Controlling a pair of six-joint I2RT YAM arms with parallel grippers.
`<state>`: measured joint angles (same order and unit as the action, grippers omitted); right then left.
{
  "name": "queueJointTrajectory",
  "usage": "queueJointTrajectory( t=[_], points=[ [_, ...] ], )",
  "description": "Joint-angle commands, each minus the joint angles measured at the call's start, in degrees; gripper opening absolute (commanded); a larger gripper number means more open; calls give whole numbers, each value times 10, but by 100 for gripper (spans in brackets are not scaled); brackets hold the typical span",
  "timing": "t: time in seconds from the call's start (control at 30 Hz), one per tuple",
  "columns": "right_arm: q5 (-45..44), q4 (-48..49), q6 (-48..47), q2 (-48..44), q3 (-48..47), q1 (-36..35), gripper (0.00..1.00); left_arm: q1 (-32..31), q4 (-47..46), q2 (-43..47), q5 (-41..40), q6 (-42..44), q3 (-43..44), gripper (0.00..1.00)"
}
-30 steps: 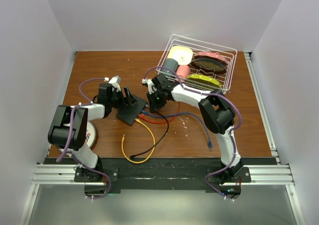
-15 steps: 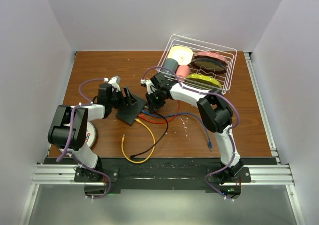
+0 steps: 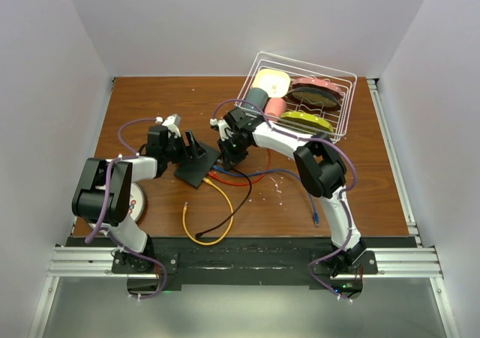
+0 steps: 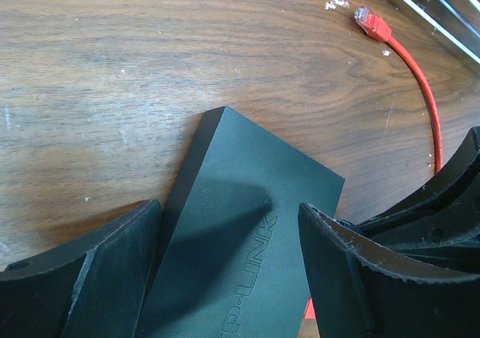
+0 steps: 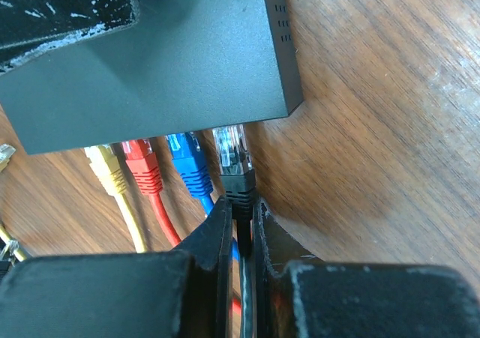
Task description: Insert the plug into the switch port
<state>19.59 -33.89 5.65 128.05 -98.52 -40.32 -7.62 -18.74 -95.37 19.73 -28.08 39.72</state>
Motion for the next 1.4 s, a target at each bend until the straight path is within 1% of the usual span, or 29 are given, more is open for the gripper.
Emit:
queueJointTrajectory(
  t=[0.0, 0.2, 0.4, 0.67, 0.77, 0.9, 1.07, 1.37],
  points=[
    [-50, -69, 9, 51, 0, -12, 0, 1, -5, 5, 19, -2, 0, 78],
    [-51, -72, 14, 56, -20, -12, 0, 1, -7, 3, 28, 1, 4, 78],
    [-59, -42, 16, 50, -19, -11, 0, 1, -16, -2, 41, 5, 1, 78],
    [-58, 29, 16, 13, 30, -13, 0, 1, -20, -9, 52, 7, -2, 76],
    [-59, 72, 20, -7, 65, -16, 0, 1, -25, -9, 63, 1, -5, 74],
    [-52, 156, 34, -29, 122, -23, 0, 1, -46, -6, 86, -15, -15, 71],
    [-43, 233, 41, -40, 161, -32, 0, 1, -64, -5, 106, -21, -25, 68],
    [-3, 305, 12, -63, 204, -40, 0, 1, -110, -13, 150, -34, -43, 65]
  ],
)
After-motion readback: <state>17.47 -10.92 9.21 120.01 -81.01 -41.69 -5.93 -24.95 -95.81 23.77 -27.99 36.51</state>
